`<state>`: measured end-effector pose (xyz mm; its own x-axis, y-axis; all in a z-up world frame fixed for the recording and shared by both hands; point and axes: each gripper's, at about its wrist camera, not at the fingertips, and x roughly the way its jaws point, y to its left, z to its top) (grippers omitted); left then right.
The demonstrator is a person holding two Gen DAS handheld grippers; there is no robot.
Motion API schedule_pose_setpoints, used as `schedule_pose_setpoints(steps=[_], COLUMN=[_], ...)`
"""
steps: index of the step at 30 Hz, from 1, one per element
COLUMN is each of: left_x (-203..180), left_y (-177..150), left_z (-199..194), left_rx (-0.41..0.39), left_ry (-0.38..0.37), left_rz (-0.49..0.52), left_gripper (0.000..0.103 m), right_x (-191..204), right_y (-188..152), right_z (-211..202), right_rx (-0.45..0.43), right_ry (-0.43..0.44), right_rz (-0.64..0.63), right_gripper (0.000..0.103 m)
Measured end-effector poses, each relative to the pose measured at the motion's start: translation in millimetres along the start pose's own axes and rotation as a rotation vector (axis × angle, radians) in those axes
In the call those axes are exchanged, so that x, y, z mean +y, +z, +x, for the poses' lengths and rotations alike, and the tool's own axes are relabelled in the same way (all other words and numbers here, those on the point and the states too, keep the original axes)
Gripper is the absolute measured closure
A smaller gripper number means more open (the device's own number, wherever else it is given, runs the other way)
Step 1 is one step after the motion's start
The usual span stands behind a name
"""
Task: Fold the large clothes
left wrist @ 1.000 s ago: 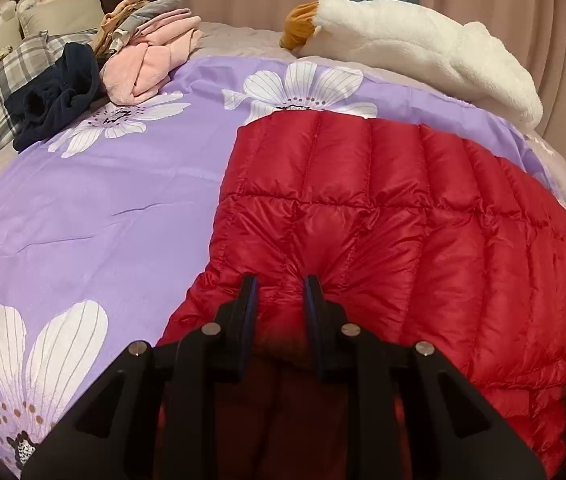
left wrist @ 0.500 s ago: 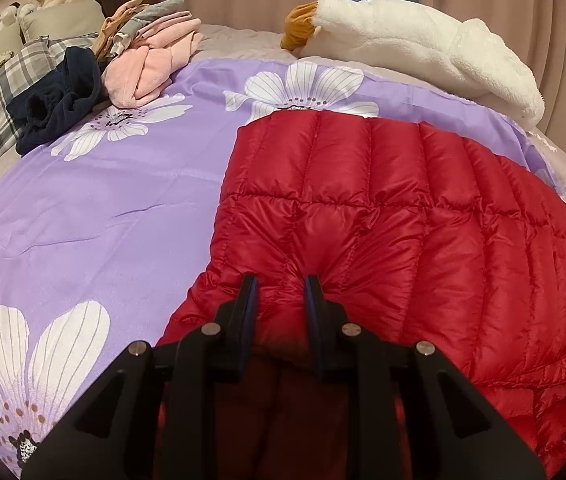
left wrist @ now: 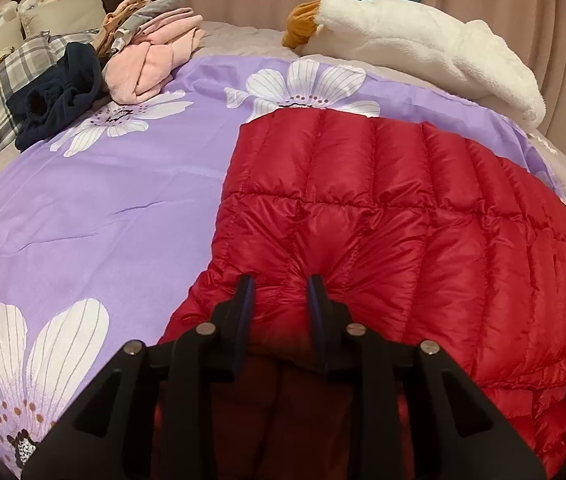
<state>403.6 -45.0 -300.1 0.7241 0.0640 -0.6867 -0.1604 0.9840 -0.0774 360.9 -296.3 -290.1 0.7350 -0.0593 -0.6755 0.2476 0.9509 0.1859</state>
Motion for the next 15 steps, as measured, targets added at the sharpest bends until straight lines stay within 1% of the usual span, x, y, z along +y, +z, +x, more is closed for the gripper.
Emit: schedule_pose_setpoints(steps=[2,3,4,5,6,8,9,10,11,13,15], left_x=[3.2,5.9,9.6,15.2,26.8,46.7,58.3,69.1,82.6,102.4,122.6], left_y=[2.3,4.1,4.6,4.2,1.7,-5.1,-8.9,-13.4,-19.8,-33.9,-51.3], left_z=[-0.7,-3.2,-7.1,-13.1,-25.3,-48.1,-61.1,-73.2,-85.5,-101.7,-111.2], left_rx=[0.016,0.031,0.047,0.068,0.076,0.053,0.049,0.050,0.051,0.066,0.095], left_ry=[-0.003,-0.010,-0.006,0.005,-0.014,-0.078,-0.097,-0.100,-0.098,-0.085,-0.085], left_rz=[-0.012,-0.012,-0.011,-0.021,-0.056,-0.125,-0.149,-0.163,-0.179,-0.214,-0.256], left_gripper=[0.065,0.054,0.031,0.020,0.015,0.015,0.013,0.012,0.011,0.010,0.010], right_x=[-3.6,-4.7,-5.7,-7.0,-8.6,-16.6,-22.9,-30.8,-40.6,-60.0,-80.9], right_y=[1.8,2.7,3.4,2.9,1.1,-3.9,-7.1,-10.7,-15.2,-27.3,-45.1], right_z=[-1.2,-3.5,-10.0,-17.0,-27.4,-57.3,-72.9,-87.8,-101.6,-121.3,-133.1], right_rx=[0.011,0.024,0.048,0.062,0.066,0.039,0.023,0.006,-0.004,0.005,0.042], right_ry=[0.024,0.027,0.017,0.007,-0.003,-0.022,-0.038,-0.060,-0.086,-0.112,-0.123], right_rz=[0.019,0.022,0.019,0.015,0.006,-0.015,-0.023,-0.022,-0.008,0.034,0.077], right_gripper=[0.085,0.084,0.081,0.070,0.064,0.044,0.041,0.034,0.030,0.027,0.027])
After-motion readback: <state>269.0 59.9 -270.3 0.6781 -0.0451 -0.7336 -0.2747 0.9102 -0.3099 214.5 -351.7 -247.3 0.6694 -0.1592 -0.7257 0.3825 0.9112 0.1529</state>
